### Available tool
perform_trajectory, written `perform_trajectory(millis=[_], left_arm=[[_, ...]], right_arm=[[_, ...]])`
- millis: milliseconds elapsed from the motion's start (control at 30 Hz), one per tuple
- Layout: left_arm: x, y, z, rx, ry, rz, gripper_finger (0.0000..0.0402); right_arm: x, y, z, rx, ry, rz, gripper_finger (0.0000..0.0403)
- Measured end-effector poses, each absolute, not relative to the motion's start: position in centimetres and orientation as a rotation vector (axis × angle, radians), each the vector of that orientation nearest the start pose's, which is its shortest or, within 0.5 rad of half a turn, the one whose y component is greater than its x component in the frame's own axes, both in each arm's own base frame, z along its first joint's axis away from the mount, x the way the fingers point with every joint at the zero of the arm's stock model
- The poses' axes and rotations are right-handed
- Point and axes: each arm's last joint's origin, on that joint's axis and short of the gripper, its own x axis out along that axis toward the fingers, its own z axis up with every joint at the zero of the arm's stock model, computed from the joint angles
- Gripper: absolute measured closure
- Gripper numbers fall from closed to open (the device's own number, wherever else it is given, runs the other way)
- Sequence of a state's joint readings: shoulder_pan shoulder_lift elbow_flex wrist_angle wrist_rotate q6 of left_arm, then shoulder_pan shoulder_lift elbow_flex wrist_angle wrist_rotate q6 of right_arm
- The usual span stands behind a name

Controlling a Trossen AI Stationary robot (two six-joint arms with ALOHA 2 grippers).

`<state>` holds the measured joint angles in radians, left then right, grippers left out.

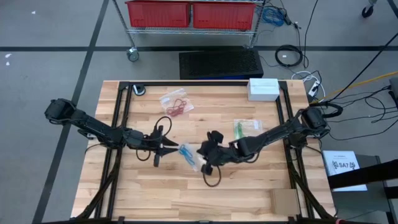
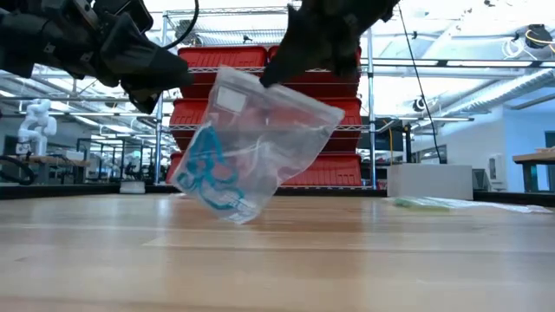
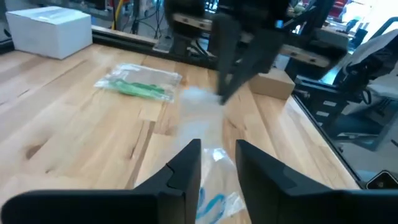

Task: Sort rubber bands
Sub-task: Close the zip bag

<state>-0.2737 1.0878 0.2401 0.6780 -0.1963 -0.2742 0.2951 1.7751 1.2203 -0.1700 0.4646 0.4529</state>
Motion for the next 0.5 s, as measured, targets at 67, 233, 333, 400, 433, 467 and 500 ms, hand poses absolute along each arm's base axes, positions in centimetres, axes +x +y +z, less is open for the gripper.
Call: perform_trajectory(millis=[67,233,333,400,433,467,500], left_arm=[[19.3,-4.8,17.7,-0.229,0.171,-0.055,0.0291],[19.6,-4.9,17.4,-0.199,0.200,-0.054,0.0259],[20.2,-5.2,17.6,-0.171,0.201,-0.075,0.0246],[20.8,-5.3,17.9,-0.131,0.202,-0.084,0.0242],[21.1,-5.4,18.0,-0.111,0.201,-0.092,0.0241],[21.4,-5.5,18.1,-0.097,0.200,-0.100,0.0240],[21.7,-5.6,18.2,-0.082,0.201,-0.105,0.0240]], right_arm=[[36.8,10.6,22.5,0.140,0.617,-0.280,0.0402],[36.4,11.6,22.7,0.127,0.614,-0.250,0.0403],[36.3,11.9,22.6,0.133,0.623,-0.222,0.0403],[36.3,12.0,22.6,0.134,0.624,-0.218,0.0403],[36.3,12.0,22.6,0.134,0.625,-0.214,0.0403],[36.3,12.1,22.6,0.134,0.627,-0.207,0.0403],[36.3,12.2,22.6,0.137,0.630,-0.195,0.0403]])
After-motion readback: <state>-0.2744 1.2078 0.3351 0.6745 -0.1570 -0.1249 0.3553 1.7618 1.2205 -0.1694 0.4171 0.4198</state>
